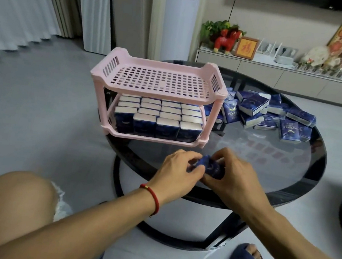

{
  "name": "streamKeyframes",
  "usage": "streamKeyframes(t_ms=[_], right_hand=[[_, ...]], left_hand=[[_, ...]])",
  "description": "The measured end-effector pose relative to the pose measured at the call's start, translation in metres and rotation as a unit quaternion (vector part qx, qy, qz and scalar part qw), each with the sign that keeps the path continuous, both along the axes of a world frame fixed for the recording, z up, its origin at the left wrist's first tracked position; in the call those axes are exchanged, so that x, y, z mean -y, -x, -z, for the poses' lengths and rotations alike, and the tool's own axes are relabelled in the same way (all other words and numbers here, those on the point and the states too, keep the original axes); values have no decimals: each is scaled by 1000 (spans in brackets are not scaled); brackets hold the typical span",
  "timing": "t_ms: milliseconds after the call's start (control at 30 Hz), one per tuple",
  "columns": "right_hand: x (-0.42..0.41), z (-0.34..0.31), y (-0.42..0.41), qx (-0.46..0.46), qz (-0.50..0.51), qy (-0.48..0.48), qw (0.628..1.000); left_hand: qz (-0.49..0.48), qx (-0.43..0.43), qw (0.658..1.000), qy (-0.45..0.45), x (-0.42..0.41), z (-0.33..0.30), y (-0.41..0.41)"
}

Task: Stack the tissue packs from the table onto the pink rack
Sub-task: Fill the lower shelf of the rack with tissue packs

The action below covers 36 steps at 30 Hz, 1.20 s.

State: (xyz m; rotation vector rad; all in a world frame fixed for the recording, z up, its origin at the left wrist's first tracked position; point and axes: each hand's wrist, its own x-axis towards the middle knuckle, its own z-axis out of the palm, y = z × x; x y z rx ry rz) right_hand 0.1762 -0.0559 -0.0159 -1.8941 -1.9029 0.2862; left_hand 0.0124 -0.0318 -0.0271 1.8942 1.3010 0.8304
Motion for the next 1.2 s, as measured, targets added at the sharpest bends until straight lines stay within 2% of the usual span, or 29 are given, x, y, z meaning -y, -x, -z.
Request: streamKeyframes(t_ms=[133, 167, 233, 333, 400, 500, 667, 800, 1033, 1200], right_hand=[[-2, -1, 29, -144, -51, -56, 987], [-3, -4, 37, -166, -76, -61, 981], [-7, -9, 52, -175, -115, -74, 975], [-17, -14, 64, -125, -134, -117, 976], [-26, -15, 71, -47, -160, -161, 973], [-41, -14, 84, 83, -185, -194, 960], [-63, -11, 103, 187, -190, -127, 955], [-73, -8, 102, 219, -177, -98, 954], [-75, -3, 95, 210, -158, -92, 960], [-76, 0, 95, 214, -168, -100, 957]], left_hand=[[-15, 103, 995, 13, -2, -19, 33], [-26, 105, 994, -8, -5, -26, 45], [-49, 52, 995, -73, -8, -40, 70], [-98, -73, 979, -164, -8, -56, 111], [-128, -125, 960, -217, -7, -60, 131], [-151, -154, 944, -248, -14, -53, 144], [-163, -179, 930, -276, -26, -38, 137], [-171, -174, 922, -301, -39, -28, 131], [-206, -157, 917, -302, -59, -5, 120], [-201, -234, 913, -267, -66, 7, 115]])
